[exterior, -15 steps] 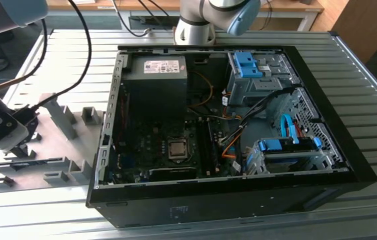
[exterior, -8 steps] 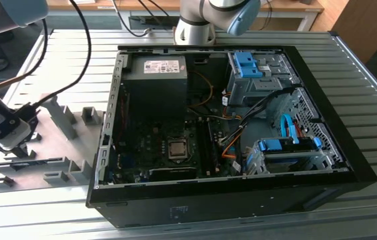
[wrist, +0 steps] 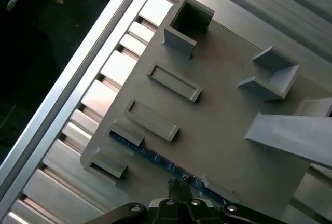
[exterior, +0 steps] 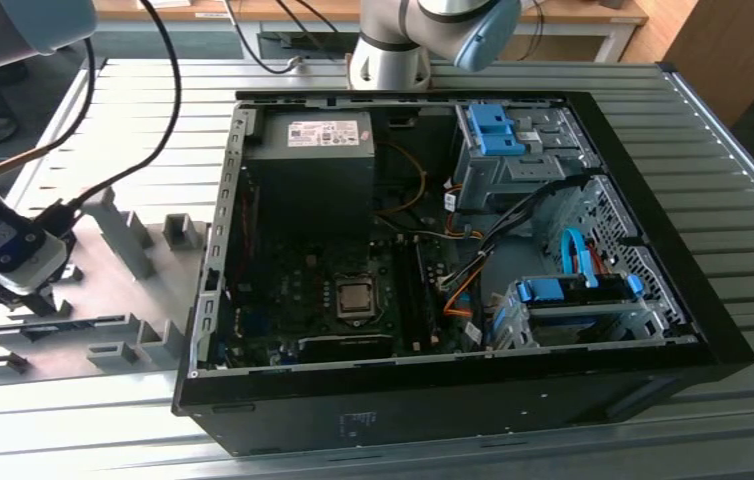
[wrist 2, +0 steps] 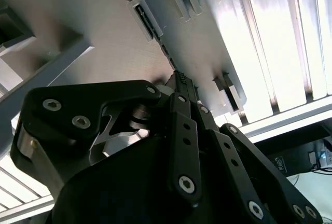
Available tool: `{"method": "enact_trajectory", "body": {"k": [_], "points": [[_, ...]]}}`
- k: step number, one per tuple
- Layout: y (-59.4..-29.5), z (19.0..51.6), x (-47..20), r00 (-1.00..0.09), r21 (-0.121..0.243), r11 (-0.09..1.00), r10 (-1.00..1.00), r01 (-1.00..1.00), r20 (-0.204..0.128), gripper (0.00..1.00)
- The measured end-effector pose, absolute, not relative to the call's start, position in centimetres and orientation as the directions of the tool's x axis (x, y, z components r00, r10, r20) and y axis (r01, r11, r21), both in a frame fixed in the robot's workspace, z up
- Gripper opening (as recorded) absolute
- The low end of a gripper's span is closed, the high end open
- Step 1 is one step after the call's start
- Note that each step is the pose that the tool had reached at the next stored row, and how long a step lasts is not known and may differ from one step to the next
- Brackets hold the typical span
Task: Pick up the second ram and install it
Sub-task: 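Pick up the second ram and move it above second insertion slot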
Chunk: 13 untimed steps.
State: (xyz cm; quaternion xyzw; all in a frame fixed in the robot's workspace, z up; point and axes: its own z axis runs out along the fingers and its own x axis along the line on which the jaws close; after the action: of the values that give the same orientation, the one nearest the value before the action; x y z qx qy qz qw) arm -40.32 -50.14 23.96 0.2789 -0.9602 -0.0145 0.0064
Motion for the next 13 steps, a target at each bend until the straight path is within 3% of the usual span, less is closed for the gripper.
{"method": "enact_trajectory", "body": {"k": [13], "points": [[-50.14,23.96,-40.32,-0.789,0.031,0.789,-0.614,-0.614,0.004,0.11]]}}
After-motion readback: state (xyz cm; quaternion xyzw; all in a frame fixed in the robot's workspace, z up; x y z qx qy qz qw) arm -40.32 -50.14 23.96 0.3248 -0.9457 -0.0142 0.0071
